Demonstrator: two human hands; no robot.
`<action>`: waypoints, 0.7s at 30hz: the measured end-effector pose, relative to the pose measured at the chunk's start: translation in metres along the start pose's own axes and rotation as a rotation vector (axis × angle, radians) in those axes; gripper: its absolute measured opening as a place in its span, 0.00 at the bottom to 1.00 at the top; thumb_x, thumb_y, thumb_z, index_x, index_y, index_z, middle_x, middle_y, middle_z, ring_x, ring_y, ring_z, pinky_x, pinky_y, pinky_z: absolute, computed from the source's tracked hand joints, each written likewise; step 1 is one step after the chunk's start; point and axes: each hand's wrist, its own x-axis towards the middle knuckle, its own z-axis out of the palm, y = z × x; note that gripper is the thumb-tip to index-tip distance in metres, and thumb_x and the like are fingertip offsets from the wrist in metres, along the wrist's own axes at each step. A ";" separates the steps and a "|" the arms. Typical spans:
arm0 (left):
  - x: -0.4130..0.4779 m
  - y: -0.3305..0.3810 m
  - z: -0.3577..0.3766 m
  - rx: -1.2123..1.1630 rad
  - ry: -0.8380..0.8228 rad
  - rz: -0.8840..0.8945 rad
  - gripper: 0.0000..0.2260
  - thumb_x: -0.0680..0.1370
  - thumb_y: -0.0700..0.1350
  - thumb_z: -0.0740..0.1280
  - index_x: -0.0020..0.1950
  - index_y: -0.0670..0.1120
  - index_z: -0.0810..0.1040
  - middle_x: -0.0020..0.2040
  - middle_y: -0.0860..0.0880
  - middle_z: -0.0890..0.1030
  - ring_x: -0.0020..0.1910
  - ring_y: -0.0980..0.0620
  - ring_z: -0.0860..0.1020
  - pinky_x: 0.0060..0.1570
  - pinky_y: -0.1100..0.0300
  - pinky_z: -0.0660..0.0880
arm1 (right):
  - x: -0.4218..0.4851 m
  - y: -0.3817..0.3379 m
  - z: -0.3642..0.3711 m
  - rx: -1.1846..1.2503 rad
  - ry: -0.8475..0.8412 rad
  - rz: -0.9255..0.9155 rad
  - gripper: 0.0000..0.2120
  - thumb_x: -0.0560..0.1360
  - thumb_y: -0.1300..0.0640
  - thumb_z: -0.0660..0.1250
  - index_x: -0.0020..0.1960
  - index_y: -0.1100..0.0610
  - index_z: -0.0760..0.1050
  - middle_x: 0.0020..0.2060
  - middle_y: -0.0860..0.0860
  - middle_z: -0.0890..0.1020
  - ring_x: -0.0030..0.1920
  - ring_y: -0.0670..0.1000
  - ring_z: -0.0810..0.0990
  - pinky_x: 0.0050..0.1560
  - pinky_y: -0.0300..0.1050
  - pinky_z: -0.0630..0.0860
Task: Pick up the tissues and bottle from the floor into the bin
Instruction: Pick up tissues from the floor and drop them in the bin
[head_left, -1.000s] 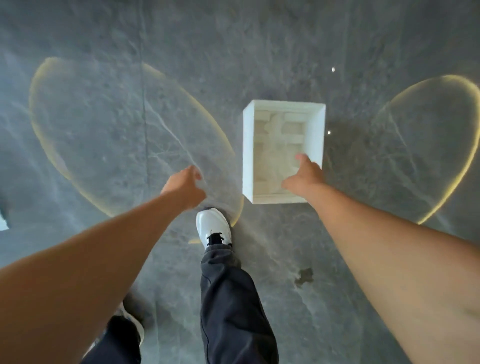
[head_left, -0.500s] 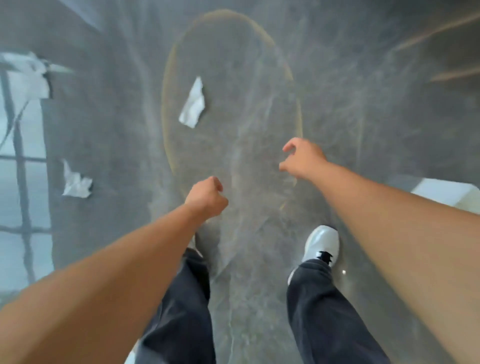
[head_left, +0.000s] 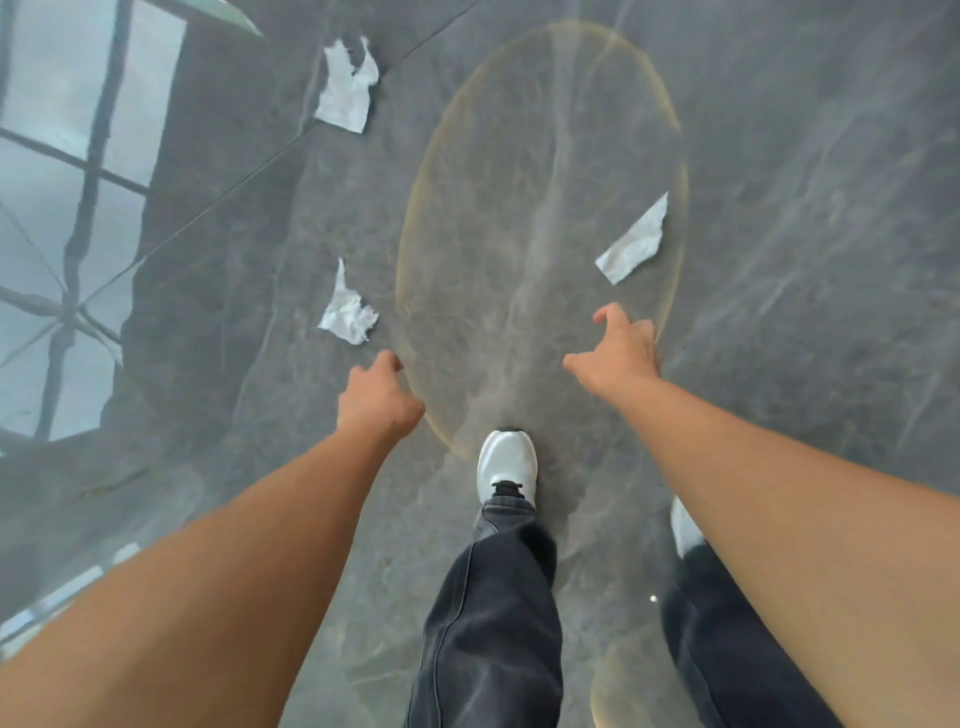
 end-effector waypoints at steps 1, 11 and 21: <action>0.011 -0.002 -0.001 -0.024 0.023 -0.021 0.26 0.67 0.52 0.71 0.64 0.52 0.68 0.60 0.39 0.71 0.55 0.34 0.76 0.56 0.47 0.75 | 0.007 -0.004 0.002 -0.014 0.011 0.013 0.28 0.67 0.53 0.70 0.65 0.45 0.65 0.64 0.55 0.64 0.59 0.65 0.71 0.50 0.46 0.69; 0.159 0.001 0.057 -0.235 0.211 -0.261 0.33 0.68 0.51 0.72 0.70 0.58 0.62 0.69 0.39 0.61 0.60 0.29 0.72 0.65 0.46 0.69 | 0.174 -0.015 0.033 0.028 0.154 0.011 0.27 0.70 0.55 0.67 0.66 0.44 0.64 0.66 0.55 0.63 0.58 0.62 0.69 0.47 0.46 0.66; 0.263 -0.010 0.084 -0.041 0.372 -0.440 0.35 0.66 0.45 0.67 0.72 0.43 0.60 0.74 0.41 0.59 0.72 0.35 0.58 0.69 0.48 0.58 | 0.256 0.004 0.090 -0.304 0.467 -0.140 0.17 0.70 0.70 0.60 0.54 0.55 0.72 0.61 0.58 0.71 0.58 0.63 0.70 0.53 0.54 0.71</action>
